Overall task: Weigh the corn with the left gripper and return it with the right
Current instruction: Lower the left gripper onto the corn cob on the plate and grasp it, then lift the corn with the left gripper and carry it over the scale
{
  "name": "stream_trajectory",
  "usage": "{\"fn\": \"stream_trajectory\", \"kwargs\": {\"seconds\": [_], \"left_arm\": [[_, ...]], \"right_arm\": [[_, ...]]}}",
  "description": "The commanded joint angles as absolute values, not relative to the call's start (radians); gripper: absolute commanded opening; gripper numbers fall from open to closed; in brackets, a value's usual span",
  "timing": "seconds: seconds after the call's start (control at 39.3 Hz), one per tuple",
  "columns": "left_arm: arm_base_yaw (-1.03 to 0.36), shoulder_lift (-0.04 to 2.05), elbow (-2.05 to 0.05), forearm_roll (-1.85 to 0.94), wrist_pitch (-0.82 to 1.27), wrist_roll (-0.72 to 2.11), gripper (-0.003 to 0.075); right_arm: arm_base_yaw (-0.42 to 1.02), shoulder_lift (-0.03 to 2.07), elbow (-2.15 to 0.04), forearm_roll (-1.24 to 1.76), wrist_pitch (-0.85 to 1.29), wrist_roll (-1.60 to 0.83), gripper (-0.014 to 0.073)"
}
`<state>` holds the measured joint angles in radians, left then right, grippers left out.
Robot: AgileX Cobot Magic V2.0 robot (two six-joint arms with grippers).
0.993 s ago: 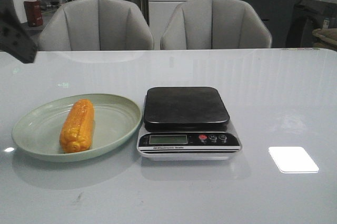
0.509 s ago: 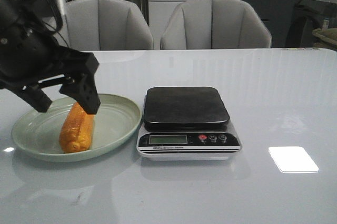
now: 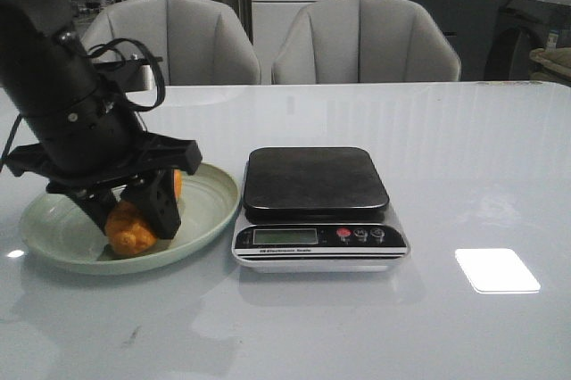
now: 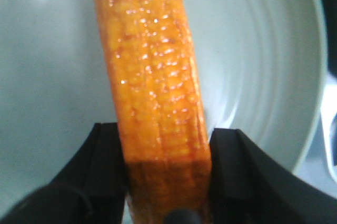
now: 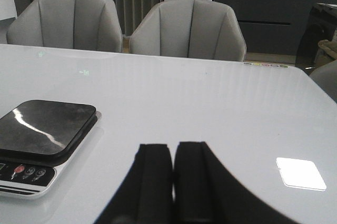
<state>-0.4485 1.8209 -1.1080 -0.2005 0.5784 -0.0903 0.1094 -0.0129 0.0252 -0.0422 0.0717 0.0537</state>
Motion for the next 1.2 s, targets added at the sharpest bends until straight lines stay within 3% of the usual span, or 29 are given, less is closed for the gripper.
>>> {"fn": "stream_trajectory", "kwargs": {"seconds": [0.0, 0.61, 0.71, 0.99, 1.17], "left_arm": [[-0.465, 1.763, -1.203, -0.225, 0.573, -0.101, 0.0112], [-0.637, 1.869, -1.440, -0.367, 0.519, -0.101, 0.0129], [-0.643, 1.888, -1.442, -0.417, 0.504, -0.101, 0.0205], [-0.652, 1.902, -1.445, -0.453, 0.489, -0.099, 0.0577], [-0.652, 1.892, -1.477, -0.458, 0.523, -0.099, 0.0585]], "right_arm": [[0.103, -0.028, 0.036, -0.053, -0.010, 0.053, 0.0167], [0.103, -0.028, 0.036, -0.053, -0.010, 0.053, 0.0167], [0.103, -0.028, 0.036, -0.053, -0.010, 0.053, 0.0167], [0.103, -0.029, 0.036, -0.053, -0.010, 0.053, 0.0167], [0.103, -0.029, 0.036, -0.053, -0.010, 0.053, 0.0167]]}}
